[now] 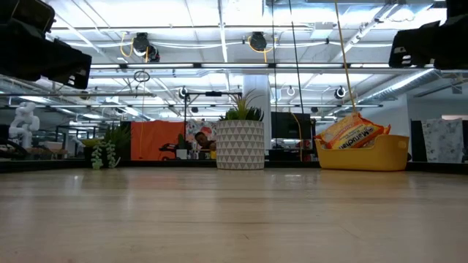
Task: Sort Maruchan noodles
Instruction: Return to Home Position
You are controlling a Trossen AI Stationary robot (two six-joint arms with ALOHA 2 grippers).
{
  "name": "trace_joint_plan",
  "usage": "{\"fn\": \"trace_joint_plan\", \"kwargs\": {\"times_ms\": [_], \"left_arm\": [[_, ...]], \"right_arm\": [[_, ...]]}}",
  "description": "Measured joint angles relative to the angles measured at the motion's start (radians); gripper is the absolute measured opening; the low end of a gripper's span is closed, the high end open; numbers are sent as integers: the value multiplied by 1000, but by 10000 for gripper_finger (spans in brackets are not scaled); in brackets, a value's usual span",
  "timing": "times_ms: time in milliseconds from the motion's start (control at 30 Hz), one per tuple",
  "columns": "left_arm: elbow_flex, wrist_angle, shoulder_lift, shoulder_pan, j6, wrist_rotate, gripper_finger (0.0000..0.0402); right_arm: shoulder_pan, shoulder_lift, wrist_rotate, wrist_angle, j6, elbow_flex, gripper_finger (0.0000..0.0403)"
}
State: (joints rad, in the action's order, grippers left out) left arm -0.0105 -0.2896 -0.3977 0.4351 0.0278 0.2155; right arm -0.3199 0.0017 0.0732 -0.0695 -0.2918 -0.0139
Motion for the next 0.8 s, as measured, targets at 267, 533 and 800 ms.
{"fn": "trace_joint_plan", "kwargs": {"times_ms": [267,533,800], "left_arm": [[0,-3,0,-4,34,4,76],[0,-2,0,-4,27,4,76],[0,3,0,-4,21,4,76]], "right_arm": [[88,3,-27,34,63,0,0],[161,3,-27,41,4,0,0],[254,3,-93,52,-5,0,0]]}}
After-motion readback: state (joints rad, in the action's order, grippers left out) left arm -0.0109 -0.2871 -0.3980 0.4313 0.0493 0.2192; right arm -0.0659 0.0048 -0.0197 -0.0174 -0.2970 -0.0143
